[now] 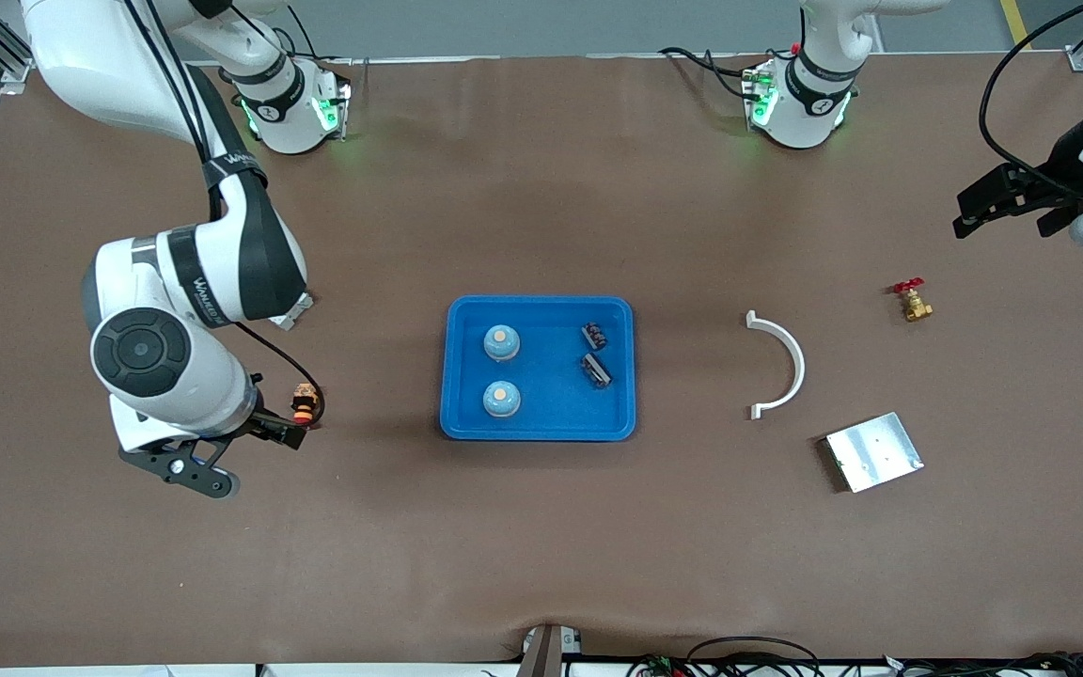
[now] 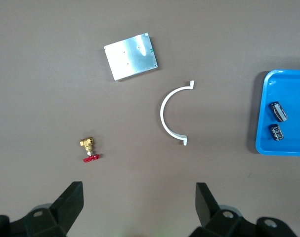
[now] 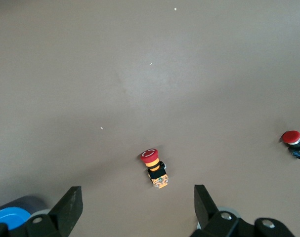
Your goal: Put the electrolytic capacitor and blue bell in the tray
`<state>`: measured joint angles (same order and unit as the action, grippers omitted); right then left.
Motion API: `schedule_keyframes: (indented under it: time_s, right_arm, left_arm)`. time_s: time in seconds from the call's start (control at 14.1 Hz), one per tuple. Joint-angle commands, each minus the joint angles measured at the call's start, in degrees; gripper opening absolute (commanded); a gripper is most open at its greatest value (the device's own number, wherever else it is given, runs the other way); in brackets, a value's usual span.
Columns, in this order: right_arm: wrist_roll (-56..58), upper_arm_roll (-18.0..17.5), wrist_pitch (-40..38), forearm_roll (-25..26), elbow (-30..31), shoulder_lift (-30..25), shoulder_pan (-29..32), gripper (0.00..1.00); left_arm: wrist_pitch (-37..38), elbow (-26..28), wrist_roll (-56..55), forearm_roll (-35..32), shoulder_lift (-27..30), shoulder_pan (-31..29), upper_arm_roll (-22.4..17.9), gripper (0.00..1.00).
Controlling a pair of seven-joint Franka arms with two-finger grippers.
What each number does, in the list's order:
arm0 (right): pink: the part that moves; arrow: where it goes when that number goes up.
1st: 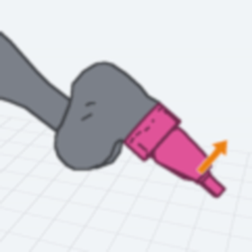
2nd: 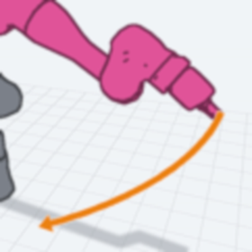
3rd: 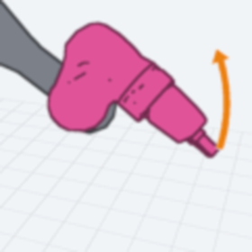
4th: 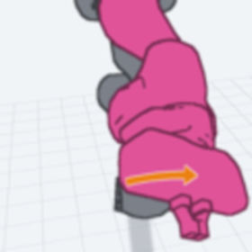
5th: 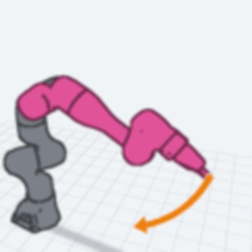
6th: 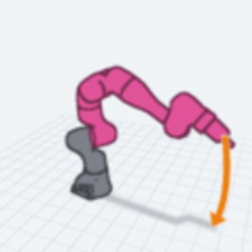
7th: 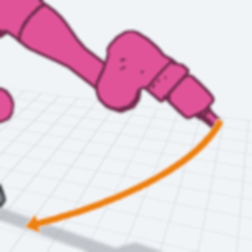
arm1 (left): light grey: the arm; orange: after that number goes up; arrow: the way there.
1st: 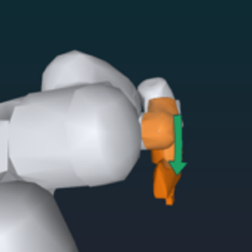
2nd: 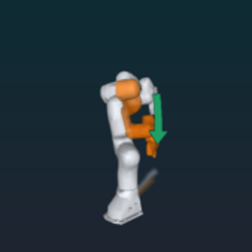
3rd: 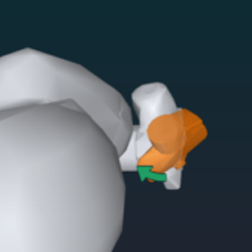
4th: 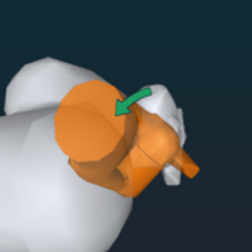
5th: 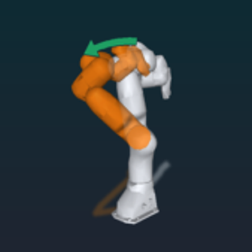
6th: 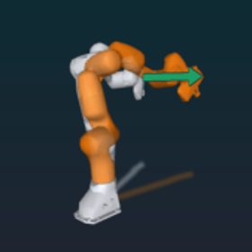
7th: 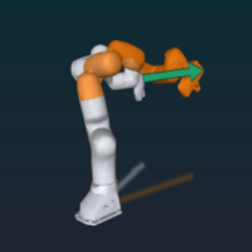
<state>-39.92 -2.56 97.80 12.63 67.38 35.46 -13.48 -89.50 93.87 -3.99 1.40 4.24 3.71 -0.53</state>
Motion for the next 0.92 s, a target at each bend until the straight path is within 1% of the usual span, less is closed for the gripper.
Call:
schedule_keyframes:
  time_s: [0.0,0.21,0.57,0.71,0.85]
  right_arm:
    - [1.68,-0.78,0.37,-0.23,2.76,-3.03,2.84,1.00]
    - [4.13,-0.87,0.72,-0.15,2.76,-3.29,6.44,1.00]
    - [19.06,-1.13,2.04,-0.67,2.67,-5.14,12.94,1.00]
    - [21.63,-1.04,1.95,-3.56,2.67,-5.93,14.88,1.00]
    - [24.96,-1.04,1.78,-4.01,2.67,-7.33,16.81,1.00]
  left_arm:
    - [1.52,-1.58,0.57,0.71,-0.63,0.16,-0.08,1.00]
    - [1.52,-1.58,0.57,0.71,-0.63,0.07,-0.08,1.00]
    - [1.52,-1.58,0.65,0.71,-0.63,-0.10,-0.17,1.00]
    - [1.52,-1.67,0.66,0.45,-0.63,0.16,-0.08,1.00]
    - [1.52,-2.28,0.66,0.62,-0.72,0.51,-0.08,1.00]
